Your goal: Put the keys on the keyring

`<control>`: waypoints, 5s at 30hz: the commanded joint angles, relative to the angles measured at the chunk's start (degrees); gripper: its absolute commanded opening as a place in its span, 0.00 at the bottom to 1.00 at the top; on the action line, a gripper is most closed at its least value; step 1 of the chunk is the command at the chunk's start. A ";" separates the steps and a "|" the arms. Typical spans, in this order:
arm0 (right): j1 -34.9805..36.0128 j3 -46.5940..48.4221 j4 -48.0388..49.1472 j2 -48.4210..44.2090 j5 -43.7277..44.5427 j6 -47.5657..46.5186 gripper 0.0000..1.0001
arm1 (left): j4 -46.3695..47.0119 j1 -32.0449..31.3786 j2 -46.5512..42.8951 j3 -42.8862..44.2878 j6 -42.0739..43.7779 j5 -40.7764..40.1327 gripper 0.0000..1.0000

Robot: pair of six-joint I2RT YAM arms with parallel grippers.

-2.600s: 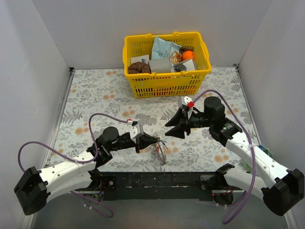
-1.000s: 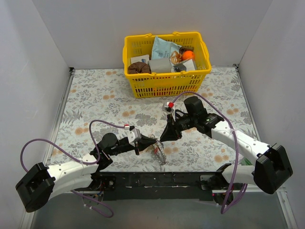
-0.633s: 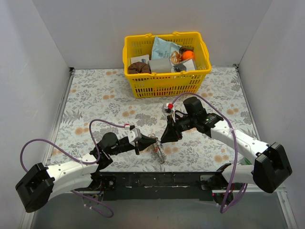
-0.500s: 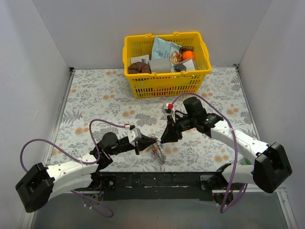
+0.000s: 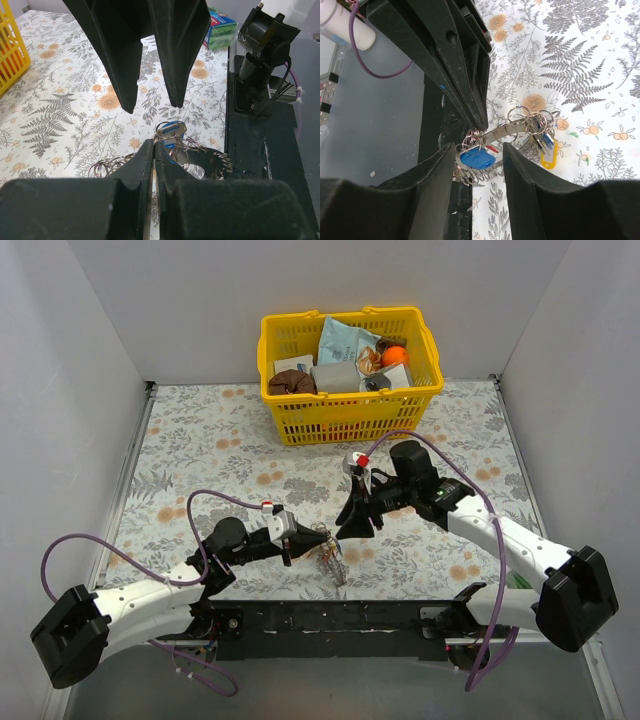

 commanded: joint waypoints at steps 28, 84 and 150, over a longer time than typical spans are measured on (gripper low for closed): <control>3.44 1.59 -5.14 4.33 -0.86 -4.58 0.29 | -0.61 -0.14 -1.43 3.18 2.06 2.75 0.00; 2.21 -1.40 1.19 -0.51 1.69 -1.68 0.57 | -0.26 -0.14 -2.23 2.39 2.32 3.45 0.00; 0.98 -3.51 2.50 1.44 0.70 -3.53 0.39 | 1.06 -0.14 -1.52 2.39 2.94 4.59 0.00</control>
